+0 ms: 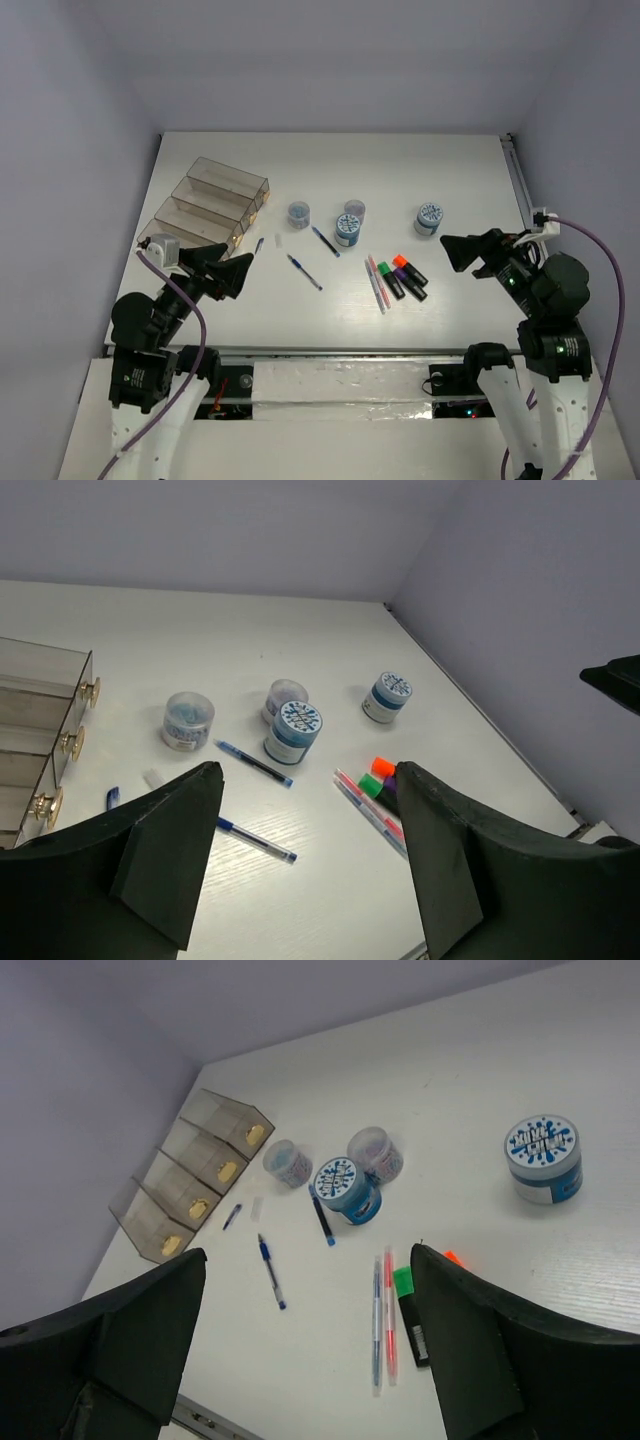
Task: Sort the stationery into containers
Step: Pick up the stationery from the center of the board.
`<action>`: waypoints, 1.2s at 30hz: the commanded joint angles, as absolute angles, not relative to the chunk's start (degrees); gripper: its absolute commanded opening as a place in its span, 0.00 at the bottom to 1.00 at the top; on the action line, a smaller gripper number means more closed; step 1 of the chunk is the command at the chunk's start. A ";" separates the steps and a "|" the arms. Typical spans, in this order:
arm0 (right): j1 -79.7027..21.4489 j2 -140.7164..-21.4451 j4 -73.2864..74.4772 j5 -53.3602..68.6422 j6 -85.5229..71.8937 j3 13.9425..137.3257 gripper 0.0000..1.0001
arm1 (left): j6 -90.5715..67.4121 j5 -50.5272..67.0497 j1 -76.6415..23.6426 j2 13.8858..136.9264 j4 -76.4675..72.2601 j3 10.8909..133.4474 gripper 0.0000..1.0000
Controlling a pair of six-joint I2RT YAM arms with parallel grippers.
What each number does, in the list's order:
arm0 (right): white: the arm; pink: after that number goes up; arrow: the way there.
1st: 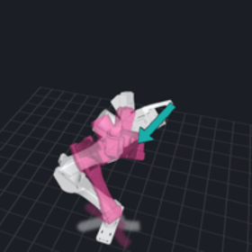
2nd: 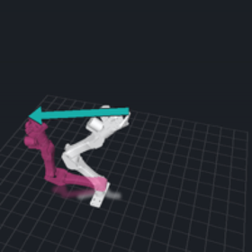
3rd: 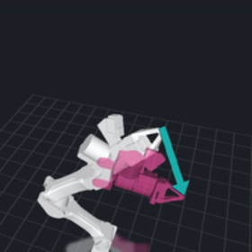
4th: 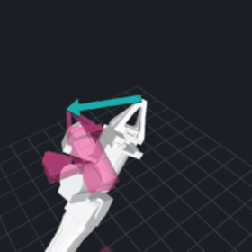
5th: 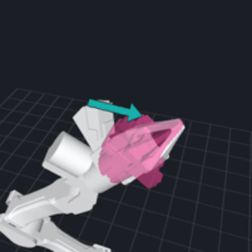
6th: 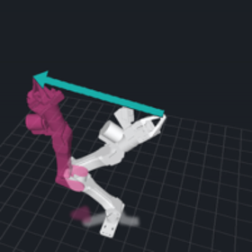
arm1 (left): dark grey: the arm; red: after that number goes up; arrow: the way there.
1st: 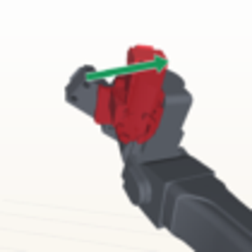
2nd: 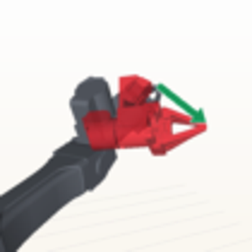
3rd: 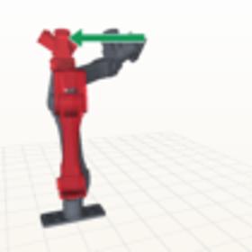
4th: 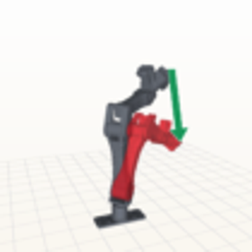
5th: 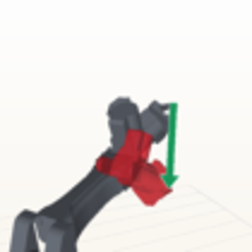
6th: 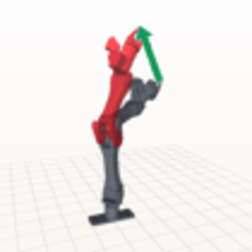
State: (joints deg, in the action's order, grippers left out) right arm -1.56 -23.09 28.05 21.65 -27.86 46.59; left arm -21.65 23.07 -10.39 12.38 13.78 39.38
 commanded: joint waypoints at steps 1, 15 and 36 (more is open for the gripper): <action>-1.32 -22.32 25.93 23.90 -27.16 49.83 0.82 | -19.78 22.41 -10.55 14.15 13.36 42.62 0.65; -2.54 -38.13 19.53 33.92 -26.98 47.82 0.00 | -19.77 16.79 -10.55 16.96 13.63 41.93 0.00; -42.45 -90.67 22.94 -19.85 -17.14 72.15 0.98 | -22.15 14.41 -10.55 18.46 12.74 38.59 0.21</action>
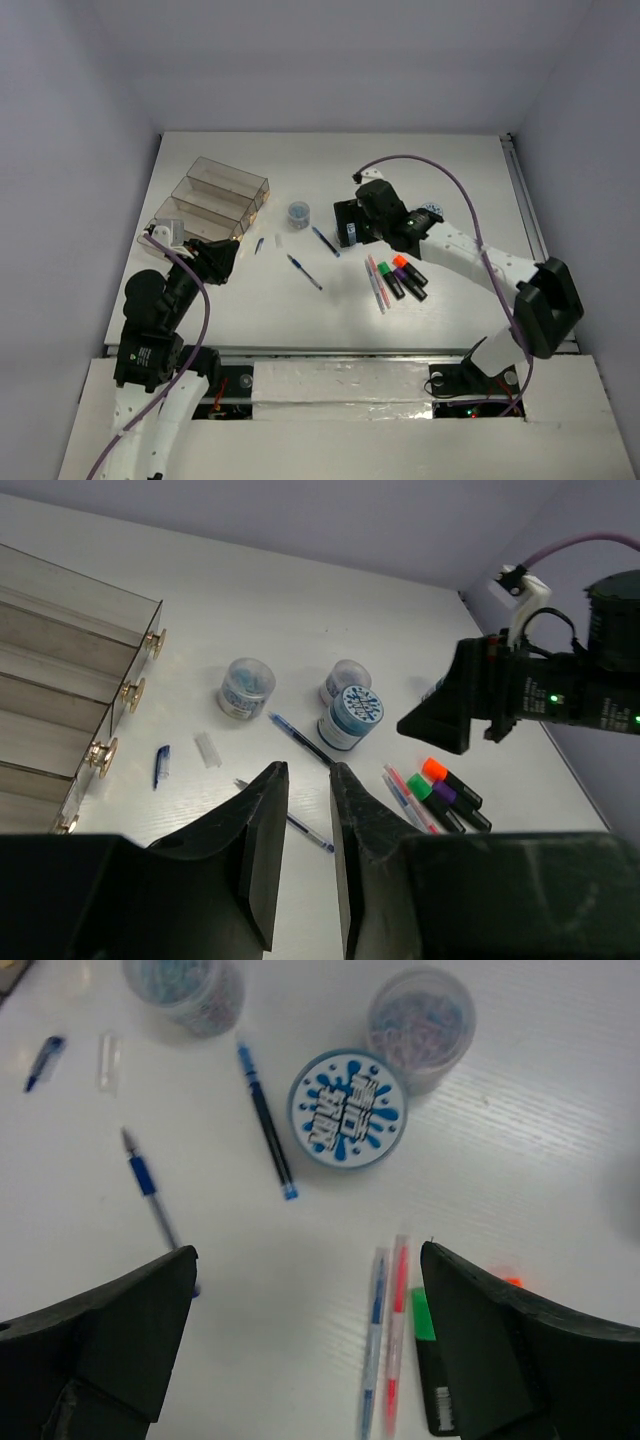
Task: Sort the stationery into containers
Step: Pick up the stationery from the center of the board.
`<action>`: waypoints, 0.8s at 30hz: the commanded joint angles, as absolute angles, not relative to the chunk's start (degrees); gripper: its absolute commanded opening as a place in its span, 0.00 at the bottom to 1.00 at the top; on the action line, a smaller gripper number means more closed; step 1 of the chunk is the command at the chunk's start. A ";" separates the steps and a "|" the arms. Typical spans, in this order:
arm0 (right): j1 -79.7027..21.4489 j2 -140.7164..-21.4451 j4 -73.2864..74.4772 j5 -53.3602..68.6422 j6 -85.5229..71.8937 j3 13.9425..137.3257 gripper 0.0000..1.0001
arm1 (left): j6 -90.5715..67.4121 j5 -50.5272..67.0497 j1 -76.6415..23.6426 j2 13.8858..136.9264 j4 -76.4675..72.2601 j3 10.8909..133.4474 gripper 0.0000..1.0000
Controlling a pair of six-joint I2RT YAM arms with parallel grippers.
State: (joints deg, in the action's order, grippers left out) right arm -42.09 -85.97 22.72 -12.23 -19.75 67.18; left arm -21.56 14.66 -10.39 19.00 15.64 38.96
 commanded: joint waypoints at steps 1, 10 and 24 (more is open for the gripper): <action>-42.45 -92.44 23.55 -20.21 -16.88 73.46 0.98 | -22.06 14.41 -10.55 18.28 12.66 38.58 0.21; -42.45 -103.44 25.66 -22.32 -17.40 82.88 0.98 | -22.24 14.50 -10.55 16.79 12.48 38.41 0.23; -40.78 -108.98 25.84 -22.41 -18.72 84.55 0.85 | -22.32 14.41 -10.55 16.26 12.39 38.23 0.25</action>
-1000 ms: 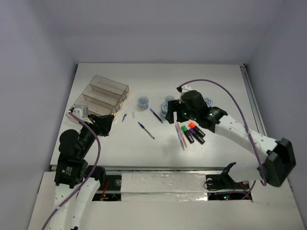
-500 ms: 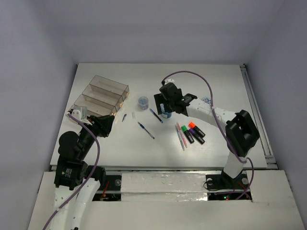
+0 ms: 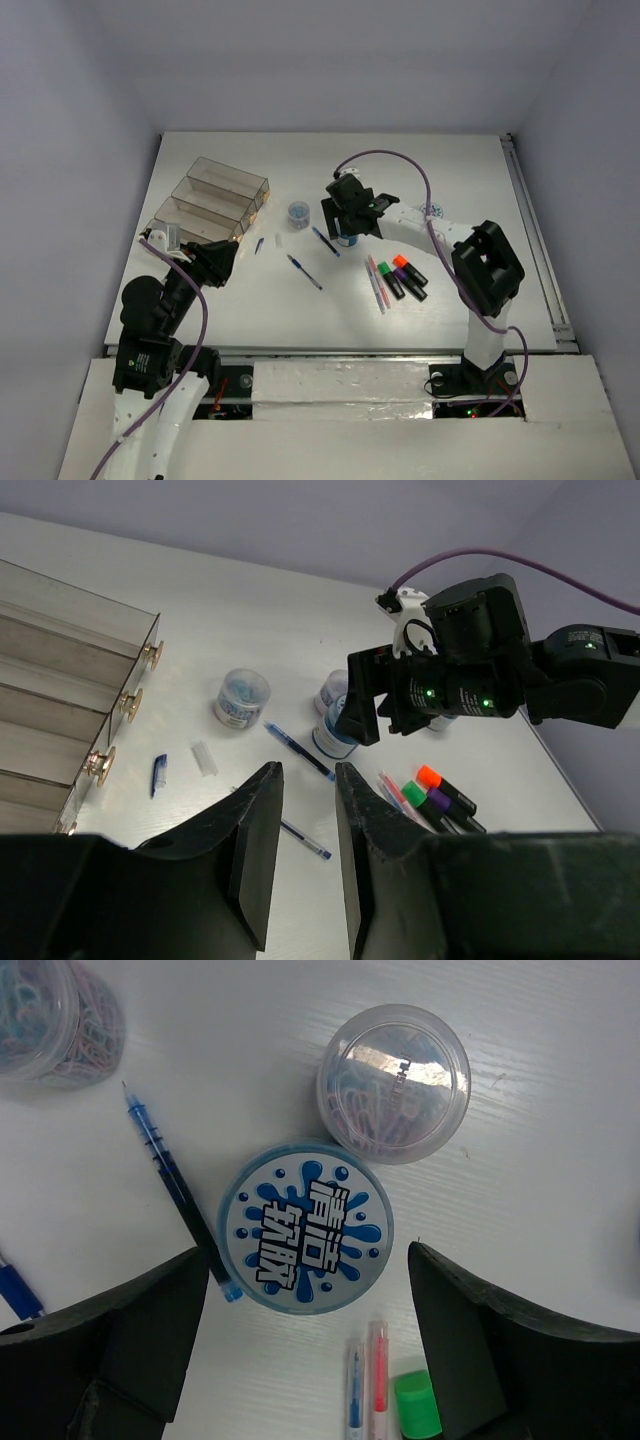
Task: Sort the stationery into containers
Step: Pick up the stationery from the center of the board.
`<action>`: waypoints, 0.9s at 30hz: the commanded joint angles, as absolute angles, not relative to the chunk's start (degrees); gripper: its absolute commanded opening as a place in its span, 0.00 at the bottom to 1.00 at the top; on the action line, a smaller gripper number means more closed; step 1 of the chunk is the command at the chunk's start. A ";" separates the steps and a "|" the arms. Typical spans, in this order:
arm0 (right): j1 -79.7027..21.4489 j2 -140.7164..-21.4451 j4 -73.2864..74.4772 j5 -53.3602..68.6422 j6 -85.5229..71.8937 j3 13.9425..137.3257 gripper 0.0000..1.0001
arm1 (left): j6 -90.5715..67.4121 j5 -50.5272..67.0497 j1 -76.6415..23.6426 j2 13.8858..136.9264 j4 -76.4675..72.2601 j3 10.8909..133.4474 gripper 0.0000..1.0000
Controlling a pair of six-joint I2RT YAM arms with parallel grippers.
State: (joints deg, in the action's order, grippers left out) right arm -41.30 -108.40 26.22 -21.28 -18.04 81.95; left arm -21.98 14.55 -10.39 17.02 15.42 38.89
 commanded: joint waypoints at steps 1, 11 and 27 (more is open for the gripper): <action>-40.26 -108.98 25.58 -22.41 -18.81 84.46 0.85 | -22.41 14.41 -10.55 16.17 12.39 38.32 0.25; -39.73 -109.95 23.29 -21.01 -18.98 84.46 0.81 | -22.41 14.59 -10.55 16.43 12.30 38.23 0.25; -41.84 -98.01 20.48 -19.34 -17.93 84.89 0.39 | -22.41 14.77 -10.55 17.58 12.04 38.58 0.25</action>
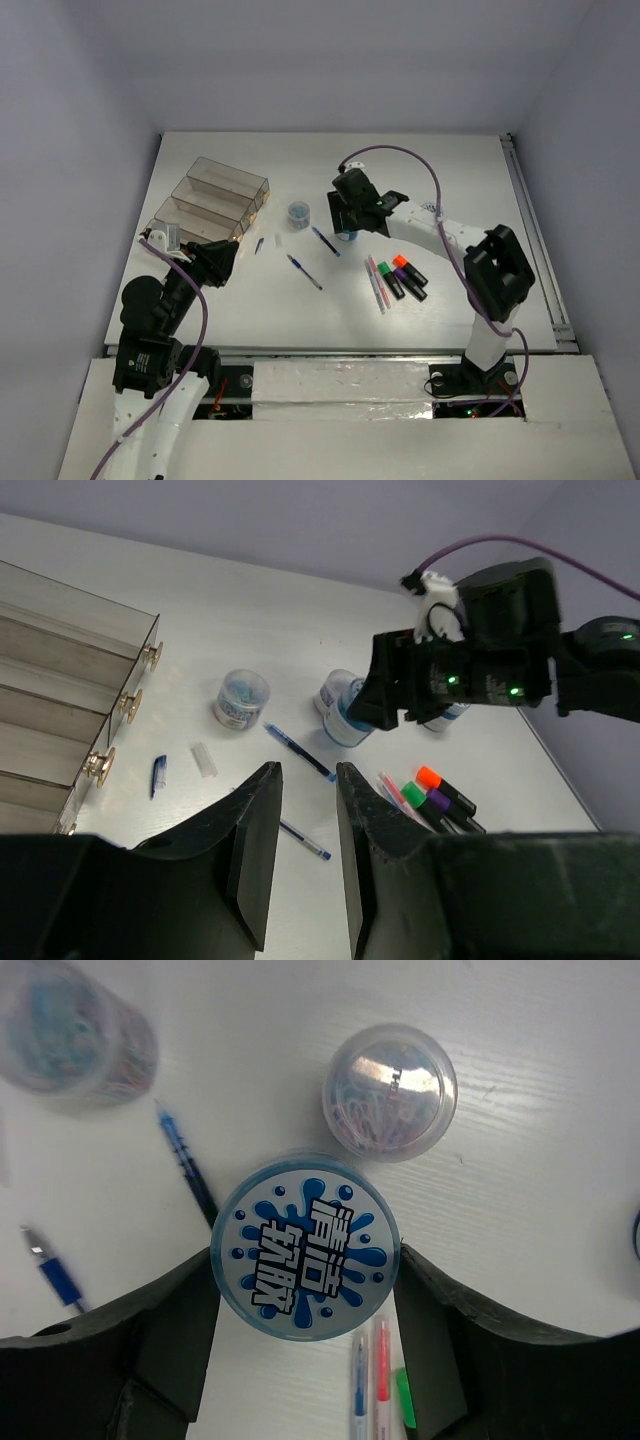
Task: Sort the stationery into containers
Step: Pick up the stationery from the center of the board, then place the stationery in the storage box.
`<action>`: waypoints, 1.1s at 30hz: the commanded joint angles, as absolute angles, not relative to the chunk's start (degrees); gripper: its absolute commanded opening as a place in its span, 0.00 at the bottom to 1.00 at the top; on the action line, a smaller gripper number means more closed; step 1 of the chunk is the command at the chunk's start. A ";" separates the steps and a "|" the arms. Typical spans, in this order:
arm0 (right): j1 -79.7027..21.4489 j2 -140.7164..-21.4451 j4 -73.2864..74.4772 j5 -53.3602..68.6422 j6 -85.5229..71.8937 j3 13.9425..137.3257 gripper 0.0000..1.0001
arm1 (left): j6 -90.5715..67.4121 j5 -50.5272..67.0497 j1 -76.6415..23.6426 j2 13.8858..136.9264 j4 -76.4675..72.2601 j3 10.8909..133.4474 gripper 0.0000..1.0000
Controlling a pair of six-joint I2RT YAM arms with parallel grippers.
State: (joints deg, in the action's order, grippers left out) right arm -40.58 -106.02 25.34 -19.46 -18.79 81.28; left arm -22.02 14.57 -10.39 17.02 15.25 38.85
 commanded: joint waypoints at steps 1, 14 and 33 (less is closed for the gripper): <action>-42.62 -97.65 20.57 -17.94 -17.58 86.03 0.39 | -22.24 14.77 -10.55 17.84 12.22 38.85 0.25; -44.38 -117.93 16.17 -4.48 -19.06 116.09 0.37 | -21.97 10.46 -10.55 18.46 10.19 39.20 0.23; -54.05 -142.28 2.11 6.69 -27.51 140.79 0.37 | -24.35 2.64 -15.55 20.04 8.17 50.10 0.18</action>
State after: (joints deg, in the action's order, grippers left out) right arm -53.56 -140.27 8.67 7.79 -26.68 133.95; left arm -23.46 3.11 -14.79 19.57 10.39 49.76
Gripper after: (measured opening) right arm 0.697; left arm 0.177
